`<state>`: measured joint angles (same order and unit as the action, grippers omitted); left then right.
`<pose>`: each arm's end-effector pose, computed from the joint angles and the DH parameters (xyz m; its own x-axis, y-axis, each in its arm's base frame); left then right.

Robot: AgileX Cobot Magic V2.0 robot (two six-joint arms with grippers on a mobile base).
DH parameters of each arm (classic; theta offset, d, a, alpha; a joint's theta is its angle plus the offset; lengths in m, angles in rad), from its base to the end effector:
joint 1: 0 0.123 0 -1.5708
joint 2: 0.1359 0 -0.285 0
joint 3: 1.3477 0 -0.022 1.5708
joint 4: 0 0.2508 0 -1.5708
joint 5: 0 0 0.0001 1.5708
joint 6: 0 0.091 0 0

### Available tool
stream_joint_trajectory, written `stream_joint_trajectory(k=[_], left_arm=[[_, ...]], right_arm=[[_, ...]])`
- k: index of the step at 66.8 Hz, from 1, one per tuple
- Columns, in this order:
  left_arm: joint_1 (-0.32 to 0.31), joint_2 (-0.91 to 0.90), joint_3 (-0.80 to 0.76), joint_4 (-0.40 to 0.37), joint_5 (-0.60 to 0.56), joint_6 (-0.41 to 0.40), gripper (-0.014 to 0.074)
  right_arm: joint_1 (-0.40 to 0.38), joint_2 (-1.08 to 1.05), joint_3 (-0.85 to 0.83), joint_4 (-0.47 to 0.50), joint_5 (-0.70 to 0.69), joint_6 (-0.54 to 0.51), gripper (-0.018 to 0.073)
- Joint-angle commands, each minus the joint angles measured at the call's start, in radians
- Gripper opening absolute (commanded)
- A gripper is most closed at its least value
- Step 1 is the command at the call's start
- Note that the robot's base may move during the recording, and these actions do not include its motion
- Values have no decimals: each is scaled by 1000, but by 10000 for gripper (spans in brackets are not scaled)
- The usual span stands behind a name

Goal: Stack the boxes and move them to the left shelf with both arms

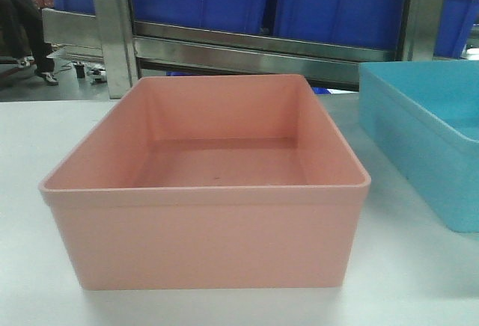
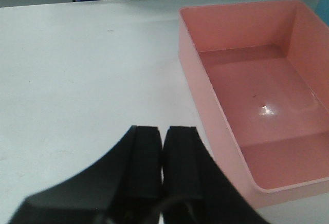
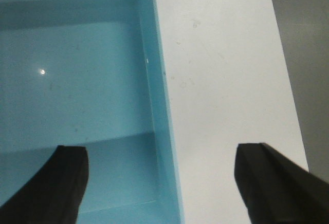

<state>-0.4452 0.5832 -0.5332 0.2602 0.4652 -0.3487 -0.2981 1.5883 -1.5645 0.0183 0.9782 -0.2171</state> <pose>0.1111 -0.0413 0.3056 -0.3992 0.0641 -0.9146 0.2885 0.9557 -0.0590 0.3329 -0.1009 0.3703 -0.7998 0.0309 -0.5995 0.1232 0.9859 -0.1135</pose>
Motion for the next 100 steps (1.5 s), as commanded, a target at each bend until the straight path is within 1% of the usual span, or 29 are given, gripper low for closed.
stream_joint_trajectory(k=[1, 9, 16, 25, 31, 34, 39, 41, 43, 51, 59, 62, 78, 86, 100], left_arm=[[2, -2, -28, 15, -77, 3, -10], [2, -2, -28, 15, -77, 3, -10], [2, -2, -28, 15, -77, 3, -10], [2, -2, -28, 15, -77, 3, -10], [2, -2, -28, 15, -77, 3, -10], [2, -2, -28, 15, -77, 3, -10], [2, -2, -28, 15, -77, 3, -10], [2, -2, -28, 15, -77, 3, -10], [2, -2, -28, 15, -77, 3, -10], [2, -2, -28, 15, -77, 3, -10], [2, -2, -28, 15, -77, 3, -10], [2, -2, -28, 15, -77, 3, -10], [2, -2, -28, 13, -77, 3, -10], [2, -2, -28, 9, -77, 3, -10], [2, -2, -28, 4, -75, 3, -10]], right_arm=[[-9, 44, -43, -5, -93, -85, 613], [-9, 161, -43, 8, -135, -137, 613], [-9, 256, -43, 15, -169, -139, 613], [-9, 355, -43, 15, -251, -145, 613], [-9, 393, -43, 15, -290, -145, 612], [-9, 403, -43, 15, -299, -145, 596], [-9, 406, -42, 14, -312, -146, 520], [-9, 406, -42, 14, -319, -146, 465], [-9, 406, -42, 14, -331, -146, 391], [-9, 406, -42, 14, -344, -147, 195], [-9, 406, -42, 14, -344, -148, 38], [-9, 405, -42, 14, -343, -148, 58], [-9, 358, -42, 21, -304, -139, 56], [-9, 294, -42, 45, -282, -117, 56], [-9, 162, -42, 109, -244, -116, 56]])
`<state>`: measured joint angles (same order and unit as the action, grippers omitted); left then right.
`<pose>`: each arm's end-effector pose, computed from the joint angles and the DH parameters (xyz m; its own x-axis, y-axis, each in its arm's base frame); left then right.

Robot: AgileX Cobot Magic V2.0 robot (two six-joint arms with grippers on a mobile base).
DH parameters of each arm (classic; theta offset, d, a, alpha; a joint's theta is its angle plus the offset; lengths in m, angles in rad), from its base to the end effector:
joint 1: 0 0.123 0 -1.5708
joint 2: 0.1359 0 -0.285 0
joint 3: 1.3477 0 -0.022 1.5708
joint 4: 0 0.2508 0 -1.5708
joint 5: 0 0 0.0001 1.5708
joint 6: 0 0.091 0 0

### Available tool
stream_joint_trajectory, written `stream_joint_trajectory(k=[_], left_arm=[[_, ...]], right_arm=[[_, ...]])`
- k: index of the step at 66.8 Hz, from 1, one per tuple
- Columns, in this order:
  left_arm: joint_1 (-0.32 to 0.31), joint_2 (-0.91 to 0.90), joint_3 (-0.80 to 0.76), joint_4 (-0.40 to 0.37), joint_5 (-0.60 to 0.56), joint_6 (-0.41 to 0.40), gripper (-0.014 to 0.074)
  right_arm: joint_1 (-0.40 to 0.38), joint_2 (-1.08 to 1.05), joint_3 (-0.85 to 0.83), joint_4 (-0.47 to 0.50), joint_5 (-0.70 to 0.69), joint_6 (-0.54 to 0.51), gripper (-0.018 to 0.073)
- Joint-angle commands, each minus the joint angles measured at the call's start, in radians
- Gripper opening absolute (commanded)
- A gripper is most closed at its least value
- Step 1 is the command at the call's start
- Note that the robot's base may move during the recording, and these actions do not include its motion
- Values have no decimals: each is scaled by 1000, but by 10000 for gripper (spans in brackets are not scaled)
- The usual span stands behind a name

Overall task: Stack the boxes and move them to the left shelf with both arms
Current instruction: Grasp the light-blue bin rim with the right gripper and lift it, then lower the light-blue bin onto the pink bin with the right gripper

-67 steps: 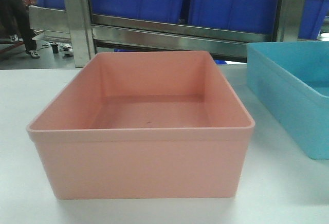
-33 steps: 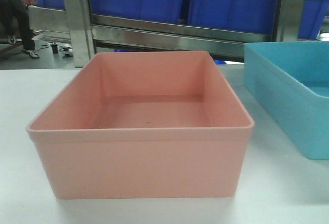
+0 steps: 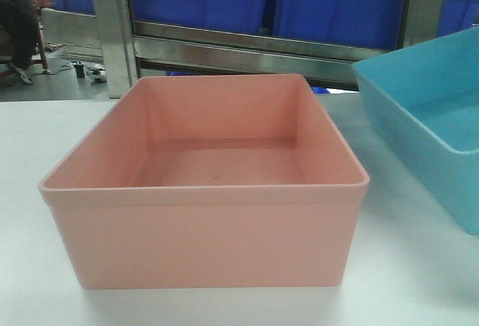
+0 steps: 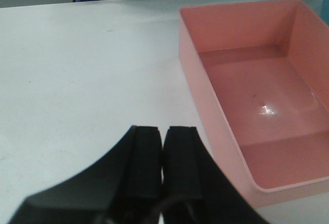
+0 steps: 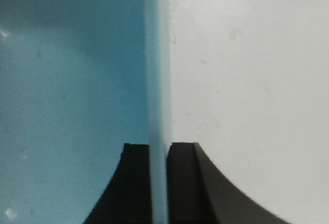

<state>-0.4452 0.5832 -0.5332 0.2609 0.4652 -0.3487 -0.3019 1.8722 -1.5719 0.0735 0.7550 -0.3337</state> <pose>0.1111 -0.0413 0.3056 -0.3989 0.0646 -0.9147 0.2885 0.9557 -0.0583 0.4043 -0.1211 0.2748 -0.8298 -0.0308 -0.5573 0.0419 0.9922 -0.1172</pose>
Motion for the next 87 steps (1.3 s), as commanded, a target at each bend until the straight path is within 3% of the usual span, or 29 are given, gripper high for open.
stream_joint_trajectory(k=[1, 19, 33, 45, 61, 68, 81, 87], left_arm=[[2, -2, -28, 3, -75, 3, -10], [2, -2, -28, -8, -73, 3, -10], [2, -2, -28, -40, -73, 3, -10], [2, -2, -28, -40, -73, 3, -10], [2, -2, -28, -40, -75, 3, -10], [2, -2, -28, -40, -75, 3, -10], [2, -2, -28, -40, -75, 3, -10], [2, -2, -28, -40, -75, 3, -10]], right_arm=[[-6, -132, -35, 58, -17, 0, 56], [-1, -329, -35, 118, 51, 81, 56], [45, -463, -35, 207, 125, 118, 56], [128, -533, -35, 265, 182, 281, 56], [349, -543, -31, 261, 221, 532, 56], [457, -540, -27, 228, 211, 667, 56], [662, -510, -2, -20, 164, 1017, 56], [742, -469, -1, -135, 148, 1117, 56]])
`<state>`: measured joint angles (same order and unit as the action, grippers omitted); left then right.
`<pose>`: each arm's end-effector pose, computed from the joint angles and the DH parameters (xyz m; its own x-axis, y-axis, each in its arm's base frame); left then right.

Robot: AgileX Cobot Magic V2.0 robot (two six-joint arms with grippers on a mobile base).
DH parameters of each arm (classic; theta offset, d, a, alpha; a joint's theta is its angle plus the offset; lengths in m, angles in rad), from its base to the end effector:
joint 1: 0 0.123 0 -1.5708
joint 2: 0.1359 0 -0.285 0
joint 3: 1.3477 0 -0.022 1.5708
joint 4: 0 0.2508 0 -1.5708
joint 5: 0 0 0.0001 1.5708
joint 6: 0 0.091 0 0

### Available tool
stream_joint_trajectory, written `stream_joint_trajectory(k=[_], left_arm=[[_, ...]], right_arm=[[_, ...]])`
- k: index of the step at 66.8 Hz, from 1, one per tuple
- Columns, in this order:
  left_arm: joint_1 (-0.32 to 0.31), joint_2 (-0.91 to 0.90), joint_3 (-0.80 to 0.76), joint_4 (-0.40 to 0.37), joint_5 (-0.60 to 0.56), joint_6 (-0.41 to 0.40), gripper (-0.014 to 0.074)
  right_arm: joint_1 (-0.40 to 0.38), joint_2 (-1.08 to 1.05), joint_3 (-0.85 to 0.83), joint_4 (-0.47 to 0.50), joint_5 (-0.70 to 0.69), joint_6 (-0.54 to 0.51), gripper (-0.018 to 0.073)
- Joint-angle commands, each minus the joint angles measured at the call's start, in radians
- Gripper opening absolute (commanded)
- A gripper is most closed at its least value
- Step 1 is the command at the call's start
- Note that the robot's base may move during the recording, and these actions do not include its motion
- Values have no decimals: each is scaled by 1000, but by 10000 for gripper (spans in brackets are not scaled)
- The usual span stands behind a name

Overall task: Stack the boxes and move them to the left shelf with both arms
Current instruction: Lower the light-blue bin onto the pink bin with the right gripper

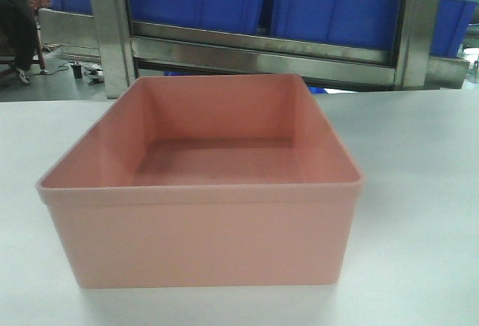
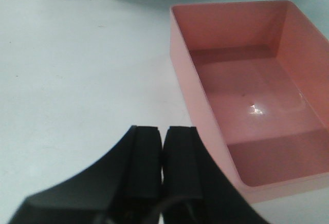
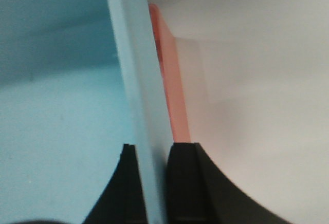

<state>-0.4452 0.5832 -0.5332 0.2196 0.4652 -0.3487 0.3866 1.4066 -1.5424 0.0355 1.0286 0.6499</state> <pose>0.1104 -0.0428 0.3052 -0.4150 0.0313 -0.9093 0.2885 0.9523 -0.0989 0.2718 0.1136 0.4192 -0.7698 0.3553 -0.5303 0.1027 0.8889 0.4465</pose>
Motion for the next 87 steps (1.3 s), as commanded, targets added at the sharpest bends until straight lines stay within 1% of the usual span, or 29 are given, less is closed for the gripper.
stream_joint_trajectory(k=[1, 6, 9, 16, 22, 34, 43, 62, 74, 87], left_arm=[[2, -2, -28, 1, -75, 3, -10], [2, -2, -28, 1, -75, 3, -10], [2, -2, -28, 1, -75, 3, -10], [2, -2, -28, 1, -76, 3, -10], [2, -2, -28, 1, -76, 3, -10], [2, -2, -28, 1, -76, 3, -10], [2, -2, -28, 1, -76, 3, -10], [2, -2, -28, 1, -76, 3, -10], [2, -2, -28, 1, -76, 3, -10], [2, -2, -28, 1, -76, 3, -10]], right_arm=[[64, 4, -30, -109, -130, 150, 56], [113, 45, -30, -156, -153, 180, 56], [134, 74, -30, -162, -169, 183, 56], [152, 126, -30, -162, -205, 183, 56], [154, 168, -30, -164, -219, 183, 56], [154, 207, -30, -210, -223, 181, 56], [154, 215, -30, -234, -220, 131, 56], [154, 262, -27, -234, -218, 113, 56], [154, 288, -27, -235, -215, 79, 56], [154, 318, -27, -235, -224, 79, 56]])
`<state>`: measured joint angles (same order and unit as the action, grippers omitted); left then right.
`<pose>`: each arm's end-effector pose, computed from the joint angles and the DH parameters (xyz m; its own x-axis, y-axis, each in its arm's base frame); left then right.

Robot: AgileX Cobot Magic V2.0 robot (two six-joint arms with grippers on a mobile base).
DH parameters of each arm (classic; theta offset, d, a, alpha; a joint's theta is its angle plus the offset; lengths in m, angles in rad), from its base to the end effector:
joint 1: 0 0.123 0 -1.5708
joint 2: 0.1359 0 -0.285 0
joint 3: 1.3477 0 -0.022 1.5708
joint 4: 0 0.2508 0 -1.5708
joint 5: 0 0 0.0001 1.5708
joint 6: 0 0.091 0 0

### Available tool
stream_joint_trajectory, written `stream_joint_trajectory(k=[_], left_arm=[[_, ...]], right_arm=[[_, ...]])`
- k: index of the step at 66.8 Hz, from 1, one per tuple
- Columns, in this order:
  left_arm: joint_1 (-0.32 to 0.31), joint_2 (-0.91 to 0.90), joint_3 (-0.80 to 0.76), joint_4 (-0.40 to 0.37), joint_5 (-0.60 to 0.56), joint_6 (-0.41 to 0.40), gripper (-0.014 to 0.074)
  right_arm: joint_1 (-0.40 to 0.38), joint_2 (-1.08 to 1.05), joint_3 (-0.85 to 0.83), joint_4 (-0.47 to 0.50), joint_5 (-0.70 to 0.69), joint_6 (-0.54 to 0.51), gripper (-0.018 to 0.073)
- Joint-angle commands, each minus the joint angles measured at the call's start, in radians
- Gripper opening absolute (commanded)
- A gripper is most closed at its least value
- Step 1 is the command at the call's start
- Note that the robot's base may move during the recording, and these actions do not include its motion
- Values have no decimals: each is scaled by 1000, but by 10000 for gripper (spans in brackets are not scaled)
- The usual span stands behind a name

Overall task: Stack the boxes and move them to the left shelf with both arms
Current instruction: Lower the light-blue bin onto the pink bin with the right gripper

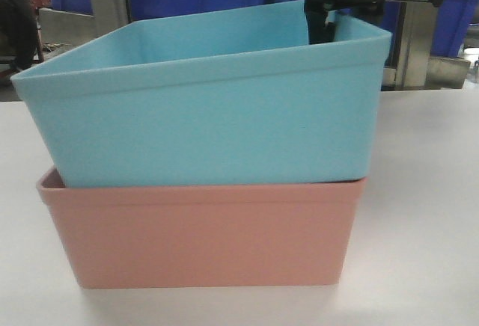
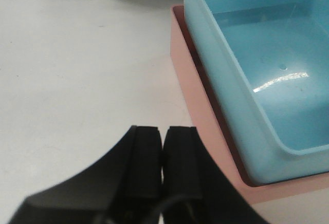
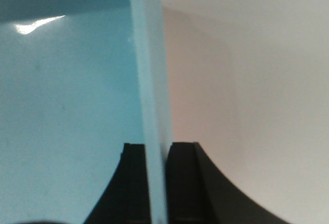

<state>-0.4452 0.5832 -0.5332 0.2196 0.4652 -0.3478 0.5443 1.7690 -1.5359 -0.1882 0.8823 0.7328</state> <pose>0.1104 -0.0428 0.3052 -0.4148 0.0321 -0.9094 0.2889 0.9523 -0.0981 0.3421 0.1917 0.3008 -0.8536 0.1482 -0.4994 0.0526 0.9783 0.2004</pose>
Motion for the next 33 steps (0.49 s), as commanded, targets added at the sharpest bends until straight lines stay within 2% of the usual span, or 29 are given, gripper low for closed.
stream_joint_trajectory(k=[1, 21, 27, 33], left_arm=[[2, -2, -28, 1, -76, 2, -10], [2, -2, -28, 1, -75, 2, -10], [2, -2, -28, 1, -75, 2, -10], [2, -2, -28, 1, -75, 2, -8]], right_arm=[[-4, -43, -34, -11, -79, -4, 56], [-4, -25, -32, -18, -88, -6, 77], [-4, -25, -32, -20, -87, -19, 179], [-4, -25, -32, -23, -85, -41, 374]])
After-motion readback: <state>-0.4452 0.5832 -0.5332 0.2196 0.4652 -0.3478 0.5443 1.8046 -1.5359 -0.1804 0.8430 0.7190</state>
